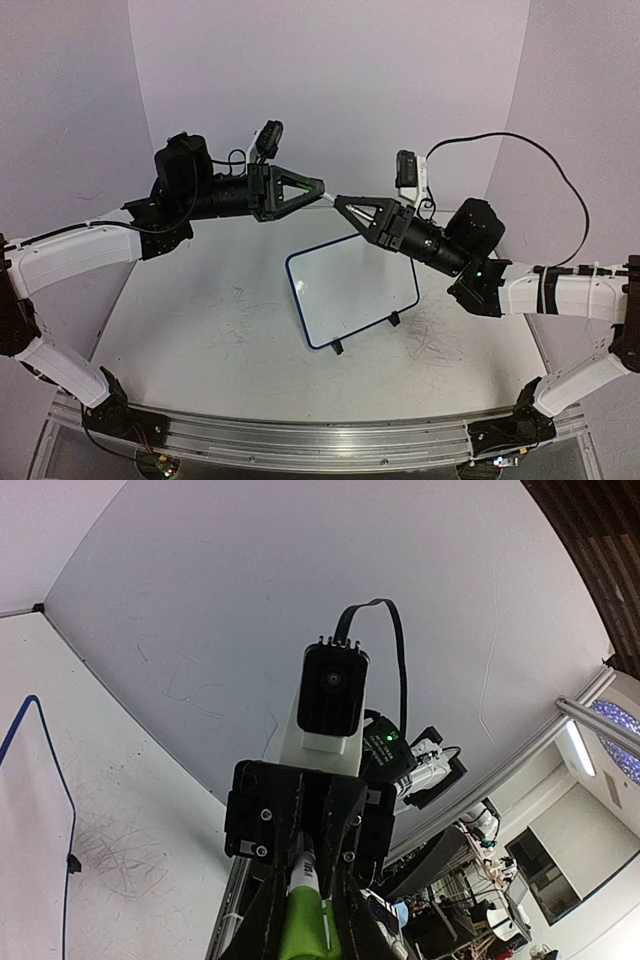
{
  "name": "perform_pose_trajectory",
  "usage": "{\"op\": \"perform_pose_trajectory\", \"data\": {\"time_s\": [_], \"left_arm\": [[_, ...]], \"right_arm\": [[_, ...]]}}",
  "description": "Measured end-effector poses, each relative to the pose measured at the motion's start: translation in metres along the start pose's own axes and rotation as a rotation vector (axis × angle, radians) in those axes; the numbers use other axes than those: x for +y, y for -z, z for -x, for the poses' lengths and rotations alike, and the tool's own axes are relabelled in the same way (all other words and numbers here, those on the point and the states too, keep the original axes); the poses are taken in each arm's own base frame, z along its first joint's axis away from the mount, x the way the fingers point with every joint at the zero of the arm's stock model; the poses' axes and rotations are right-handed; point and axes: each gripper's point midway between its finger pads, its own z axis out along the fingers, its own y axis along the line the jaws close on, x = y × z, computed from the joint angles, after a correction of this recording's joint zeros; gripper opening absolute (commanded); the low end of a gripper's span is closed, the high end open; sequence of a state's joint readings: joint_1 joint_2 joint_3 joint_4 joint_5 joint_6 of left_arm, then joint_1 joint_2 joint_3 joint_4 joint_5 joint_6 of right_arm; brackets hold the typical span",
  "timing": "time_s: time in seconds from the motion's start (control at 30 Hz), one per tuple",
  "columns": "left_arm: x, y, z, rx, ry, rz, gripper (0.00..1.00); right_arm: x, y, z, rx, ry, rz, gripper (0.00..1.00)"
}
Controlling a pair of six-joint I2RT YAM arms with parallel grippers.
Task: Write a sentence on the whiteboard
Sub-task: Open the pen cap from the whiteboard marker.
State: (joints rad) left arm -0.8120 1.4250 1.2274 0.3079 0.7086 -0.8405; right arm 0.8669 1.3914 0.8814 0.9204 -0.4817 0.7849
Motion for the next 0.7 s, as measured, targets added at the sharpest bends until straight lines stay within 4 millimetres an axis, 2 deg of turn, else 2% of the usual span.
{"op": "perform_pose_trajectory", "data": {"time_s": [0.3,0.4,0.47,0.53,0.6,0.7], "left_arm": [[0.002,0.001,0.000,-0.009,-0.002,0.001,0.00],[0.009,0.005,-0.007,0.007,0.013,0.013,0.00],[0.019,0.013,-0.008,0.008,0.029,0.042,0.00],[0.029,0.031,0.008,-0.036,0.023,0.083,0.00],[0.030,0.051,0.030,-0.101,-0.008,0.110,0.00],[0.020,0.082,0.057,-0.191,-0.060,0.135,0.00]], "right_arm": [[-0.002,0.001,0.001,-0.006,-0.006,-0.005,0.00],[-0.008,0.007,-0.011,0.020,-0.011,-0.013,0.00],[-0.017,0.018,-0.019,0.034,-0.016,-0.037,0.00],[-0.027,0.031,-0.023,0.035,-0.016,-0.069,0.00],[-0.033,0.050,-0.026,0.033,-0.012,-0.099,0.00],[-0.032,0.068,-0.025,0.034,0.020,-0.138,0.00]]}}
